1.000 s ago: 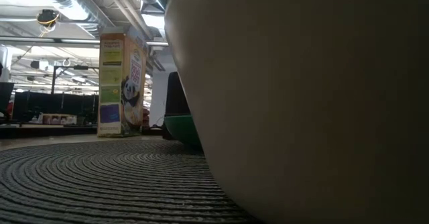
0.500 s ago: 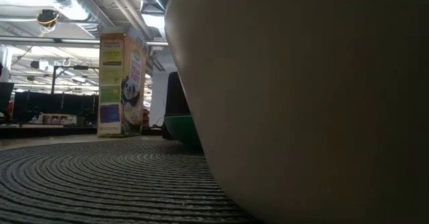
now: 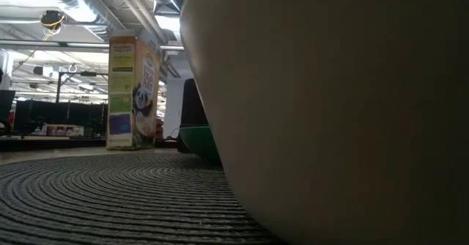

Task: Arrange a breakfast setting
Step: Put the gold spoon on the gray table mat beside the white bowl

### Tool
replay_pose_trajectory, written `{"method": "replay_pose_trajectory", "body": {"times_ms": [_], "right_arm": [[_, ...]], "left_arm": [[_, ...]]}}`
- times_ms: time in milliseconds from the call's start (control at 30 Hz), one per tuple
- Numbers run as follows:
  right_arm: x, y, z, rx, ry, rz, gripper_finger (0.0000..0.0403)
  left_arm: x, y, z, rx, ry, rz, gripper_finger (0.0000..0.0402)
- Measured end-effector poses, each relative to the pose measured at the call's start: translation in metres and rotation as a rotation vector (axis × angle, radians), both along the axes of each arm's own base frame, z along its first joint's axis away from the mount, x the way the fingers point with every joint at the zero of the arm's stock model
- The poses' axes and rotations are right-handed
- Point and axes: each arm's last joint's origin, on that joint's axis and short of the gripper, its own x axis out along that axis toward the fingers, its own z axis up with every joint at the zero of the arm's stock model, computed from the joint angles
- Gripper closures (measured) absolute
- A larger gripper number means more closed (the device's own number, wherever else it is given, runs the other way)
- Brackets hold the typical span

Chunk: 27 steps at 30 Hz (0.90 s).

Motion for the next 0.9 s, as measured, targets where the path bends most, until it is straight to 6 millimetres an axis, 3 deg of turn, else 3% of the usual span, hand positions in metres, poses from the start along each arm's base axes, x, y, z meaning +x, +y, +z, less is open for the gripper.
{"method": "replay_pose_trajectory", "body": {"times_ms": [267, 900], "right_arm": [[0.004, 0.001, 0.006, -0.024, 0.007, 0.04, 0.0402], [0.037, 0.031, 0.067, -0.236, 0.197, 0.045, 0.0403]], "left_arm": [[0.0, 0.0, 0.0, 0.0, 0.0, 0.001, 0.0025], [0.0, 0.0, 0.0, -0.001, 0.002, 0.002, 0.0025]]}}
